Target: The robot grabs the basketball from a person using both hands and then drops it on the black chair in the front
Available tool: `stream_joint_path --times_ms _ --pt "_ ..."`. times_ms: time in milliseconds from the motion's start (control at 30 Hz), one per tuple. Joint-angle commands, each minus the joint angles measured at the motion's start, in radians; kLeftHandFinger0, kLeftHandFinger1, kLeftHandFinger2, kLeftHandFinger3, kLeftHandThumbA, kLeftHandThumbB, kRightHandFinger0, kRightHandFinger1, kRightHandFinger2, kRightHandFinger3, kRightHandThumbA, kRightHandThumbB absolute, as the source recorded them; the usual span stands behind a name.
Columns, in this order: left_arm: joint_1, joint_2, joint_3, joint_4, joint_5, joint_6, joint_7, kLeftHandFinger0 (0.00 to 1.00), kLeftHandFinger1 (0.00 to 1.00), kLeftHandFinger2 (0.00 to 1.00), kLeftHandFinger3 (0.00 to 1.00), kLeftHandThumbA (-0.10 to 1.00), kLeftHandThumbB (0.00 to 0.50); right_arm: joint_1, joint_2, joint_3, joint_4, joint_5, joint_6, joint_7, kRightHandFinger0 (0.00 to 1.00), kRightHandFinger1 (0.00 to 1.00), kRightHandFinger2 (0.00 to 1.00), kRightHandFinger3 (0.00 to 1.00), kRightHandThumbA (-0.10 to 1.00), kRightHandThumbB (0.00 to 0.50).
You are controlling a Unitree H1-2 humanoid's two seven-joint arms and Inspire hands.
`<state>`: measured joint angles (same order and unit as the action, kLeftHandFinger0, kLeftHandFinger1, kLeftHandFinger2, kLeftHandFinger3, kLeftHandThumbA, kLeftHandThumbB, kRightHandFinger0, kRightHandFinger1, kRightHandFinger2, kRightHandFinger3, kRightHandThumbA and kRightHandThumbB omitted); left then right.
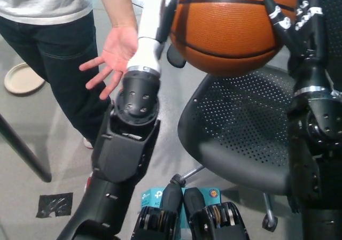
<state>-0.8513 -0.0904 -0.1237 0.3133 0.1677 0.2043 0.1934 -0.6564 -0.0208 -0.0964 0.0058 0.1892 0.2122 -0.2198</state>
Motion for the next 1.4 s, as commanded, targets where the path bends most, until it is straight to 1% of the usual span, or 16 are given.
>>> stream_joint_path --times_ms 0,200,400,433,467,667,800,867,900,967,1000,1067,1167,1200,1233,1367 --pt "-0.115 -0.122 -0.094 0.087 -0.056 -0.163 -0.149 1.00 1.00 1.00 1.00 1.00 0.237 -0.090 0.036 0.042 -0.011 0.074 0.004 0.117 1.00 1.00 1.00 1.00 1.00 0.264" --pt "-0.194 -0.164 -0.052 0.352 -0.098 -0.205 -0.167 1.00 1.00 1.00 1.00 1.00 0.278 -0.087 0.027 -0.048 0.121 0.136 -0.019 0.131 1.00 1.00 1.00 1.00 1.00 0.278" --pt "-0.257 -0.183 -0.019 0.541 -0.128 -0.230 -0.184 1.00 1.00 1.00 1.00 1.00 0.270 -0.096 0.018 -0.092 0.244 0.160 -0.058 0.149 1.00 1.00 1.00 1.00 1.00 0.301" --pt "-0.271 -0.185 -0.014 0.585 -0.128 -0.253 -0.186 1.00 1.00 1.00 1.00 1.00 0.288 -0.099 0.019 -0.107 0.266 0.179 -0.053 0.153 1.00 1.00 1.00 1.00 1.00 0.299" --pt "-0.288 -0.188 -0.009 0.635 -0.127 -0.285 -0.187 1.00 1.00 1.00 1.00 1.00 0.289 -0.101 0.017 -0.118 0.289 0.198 -0.062 0.173 1.00 1.00 1.00 1.00 1.00 0.267" --pt "-0.346 -0.198 0.028 0.812 -0.148 -0.343 -0.214 1.00 1.00 1.00 1.00 1.00 0.273 -0.112 0.001 -0.129 0.391 0.180 -0.107 0.186 1.00 1.00 1.00 1.00 1.00 0.239" --pt "-0.367 -0.197 0.028 0.873 -0.135 -0.365 -0.220 1.00 1.00 1.00 1.00 1.00 0.298 -0.117 -0.001 -0.135 0.423 0.182 -0.115 0.181 1.00 1.00 1.00 1.00 1.00 0.250" --pt "-0.381 -0.196 0.002 0.925 -0.092 -0.391 -0.174 1.00 1.00 1.00 1.00 1.00 0.325 -0.119 -0.026 -0.121 0.477 0.161 -0.143 0.207 1.00 1.00 1.00 1.00 1.00 0.219" --pt "-0.384 -0.193 -0.009 0.930 -0.081 -0.399 -0.167 1.00 1.00 1.00 1.00 1.00 0.283 -0.117 -0.038 -0.102 0.485 0.132 -0.166 0.210 1.00 1.00 1.00 1.00 1.00 0.196" --pt "-0.397 -0.188 -0.031 0.944 -0.059 -0.399 -0.154 1.00 1.00 1.00 1.00 1.00 0.274 -0.119 -0.071 -0.072 0.507 0.100 -0.205 0.237 1.00 1.00 1.00 1.00 1.00 0.178" --pt "-0.404 -0.187 -0.032 0.950 -0.061 -0.393 -0.152 1.00 1.00 1.00 1.00 1.00 0.277 -0.121 -0.080 -0.072 0.513 0.106 -0.210 0.245 1.00 1.00 1.00 1.00 1.00 0.191" --pt "-0.416 -0.182 -0.038 0.958 -0.057 -0.380 -0.144 1.00 1.00 1.00 1.00 1.00 0.299 -0.122 -0.090 -0.080 0.522 0.098 -0.224 0.215 1.00 1.00 1.00 1.00 1.00 0.286" --pt "-0.420 -0.181 -0.041 0.967 -0.061 -0.385 -0.142 1.00 1.00 1.00 1.00 1.00 0.300 -0.123 -0.092 -0.078 0.528 0.101 -0.233 0.214 1.00 1.00 1.00 1.00 1.00 0.293" --pt "-0.417 -0.158 -0.026 0.964 -0.078 -0.357 -0.148 1.00 1.00 1.00 1.00 1.00 0.390 -0.144 -0.108 -0.096 0.535 0.075 -0.241 0.148 1.00 1.00 1.00 1.00 1.00 0.306" --pt "-0.416 -0.151 -0.023 0.959 -0.079 -0.351 -0.144 1.00 1.00 1.00 1.00 1.00 0.408 -0.150 -0.115 -0.105 0.530 0.088 -0.233 0.150 1.00 1.00 1.00 1.00 1.00 0.309" --pt "-0.421 -0.136 -0.023 0.963 -0.077 -0.357 -0.141 1.00 1.00 1.00 1.00 1.00 0.409 -0.160 -0.135 -0.115 0.530 0.100 -0.230 0.153 1.00 1.00 1.00 1.00 1.00 0.325"
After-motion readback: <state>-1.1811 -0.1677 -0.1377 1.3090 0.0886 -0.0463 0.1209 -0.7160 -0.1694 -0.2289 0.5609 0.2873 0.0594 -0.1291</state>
